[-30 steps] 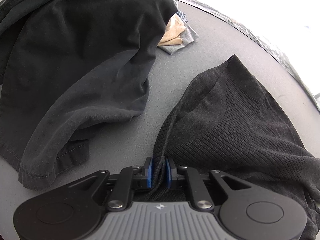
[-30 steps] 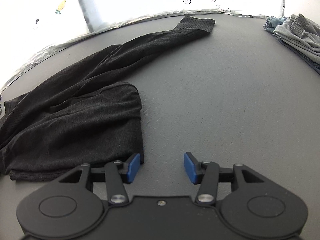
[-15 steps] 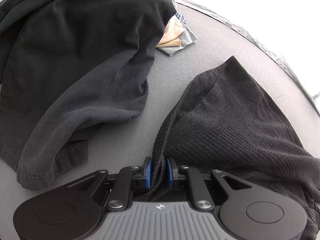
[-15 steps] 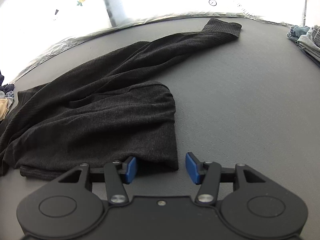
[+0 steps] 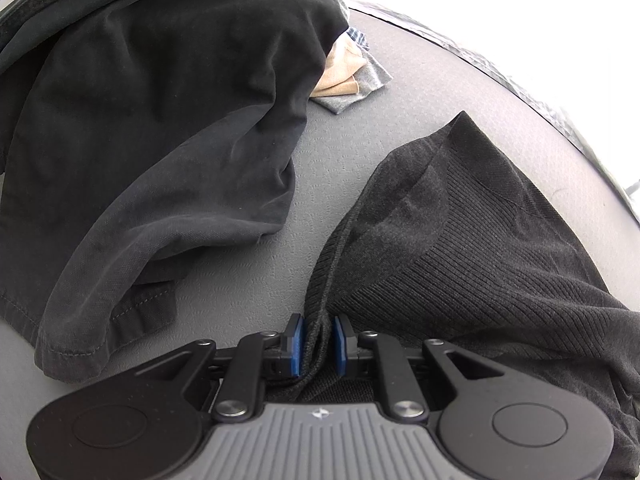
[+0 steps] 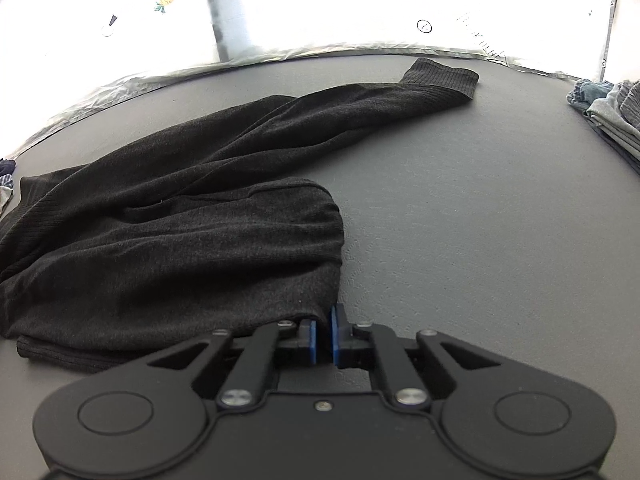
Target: Fold clothes
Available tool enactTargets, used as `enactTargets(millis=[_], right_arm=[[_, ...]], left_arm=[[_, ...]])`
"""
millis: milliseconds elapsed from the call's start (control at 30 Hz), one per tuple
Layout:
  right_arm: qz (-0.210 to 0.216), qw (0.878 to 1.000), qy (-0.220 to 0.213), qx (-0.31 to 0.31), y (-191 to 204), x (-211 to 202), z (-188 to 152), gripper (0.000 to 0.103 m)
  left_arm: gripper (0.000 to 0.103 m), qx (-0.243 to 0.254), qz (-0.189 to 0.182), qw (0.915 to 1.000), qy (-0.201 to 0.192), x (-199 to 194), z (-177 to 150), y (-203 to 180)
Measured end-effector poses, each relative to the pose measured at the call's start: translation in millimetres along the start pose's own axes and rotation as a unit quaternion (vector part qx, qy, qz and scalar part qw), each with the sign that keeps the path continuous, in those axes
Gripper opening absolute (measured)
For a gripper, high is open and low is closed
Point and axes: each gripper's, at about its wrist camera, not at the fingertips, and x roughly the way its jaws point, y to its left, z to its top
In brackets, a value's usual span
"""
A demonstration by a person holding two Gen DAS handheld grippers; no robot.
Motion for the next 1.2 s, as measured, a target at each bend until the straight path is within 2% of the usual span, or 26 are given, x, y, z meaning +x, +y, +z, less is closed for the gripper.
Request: enactTargets(millis=[233,467,533,667,733,800,867,900,933,967,1033,1067,1133,1200], right_arm=[[-0.055,0.997,-0.044,-0.034,0,-18,0,0.003],[-0.142,0.981,-0.101,-0.089,7,-41,4,0.003],[-0.182,0.964,-0.139,-0.135,17,-52,4,0.003],[-0.243,0.913,-0.235,-0.226,44,-78,4,0.004],[-0.245,0.903,-0.241,-0.257,54,-78,8,0.005],[-0.215,0.928,-0.194,-0.234,48,-68,12,0.009],[-0.169,0.964,-0.123,-0.163,28,-55,11,0.015],[-0.154,0.976,-0.093,-0.123,18,-47,9,0.024],[-0.139,0.985,-0.063,-0.08,7,-40,6,0.028],[-0.128,0.991,-0.035,-0.033,-7,-34,1,0.034],[-0.104,0.994,-0.005,0.037,-30,-29,-7,0.038],[-0.089,0.994,0.004,0.064,-39,-29,-11,0.046],[-0.053,0.992,0.015,0.118,-53,-24,-18,0.051],[-0.024,0.988,0.013,0.151,-58,-19,-22,0.06]], left_arm=[[0.019,0.006,-0.001,1.0,-0.002,0,0,0],[0.02,0.013,-0.001,0.9999,-0.004,0,0,-1],[0.02,0.015,-0.001,0.9999,-0.005,0,0,-1],[0.02,0.016,-0.001,0.9999,-0.006,0,-1,-1],[0.02,0.015,-0.001,0.9999,-0.006,-1,-1,-1],[0.02,0.016,0.001,0.9998,-0.007,-1,-2,-2],[0.021,0.019,0.002,0.9998,-0.009,-1,-2,-3],[0.021,0.021,0.002,0.9997,-0.01,-2,-3,-3],[0.021,0.023,0.003,0.9997,-0.01,-2,-3,-4],[0.021,0.024,0.004,0.9997,-0.01,-2,-3,-4],[0.021,0.027,0.006,0.9996,-0.01,-2,-3,-6],[0.021,0.028,0.007,0.9995,-0.01,-2,-3,-6],[0.021,0.031,0.009,0.9994,-0.01,-2,-2,-7],[0.023,0.034,0.01,0.9993,-0.01,-1,-2,-8]])
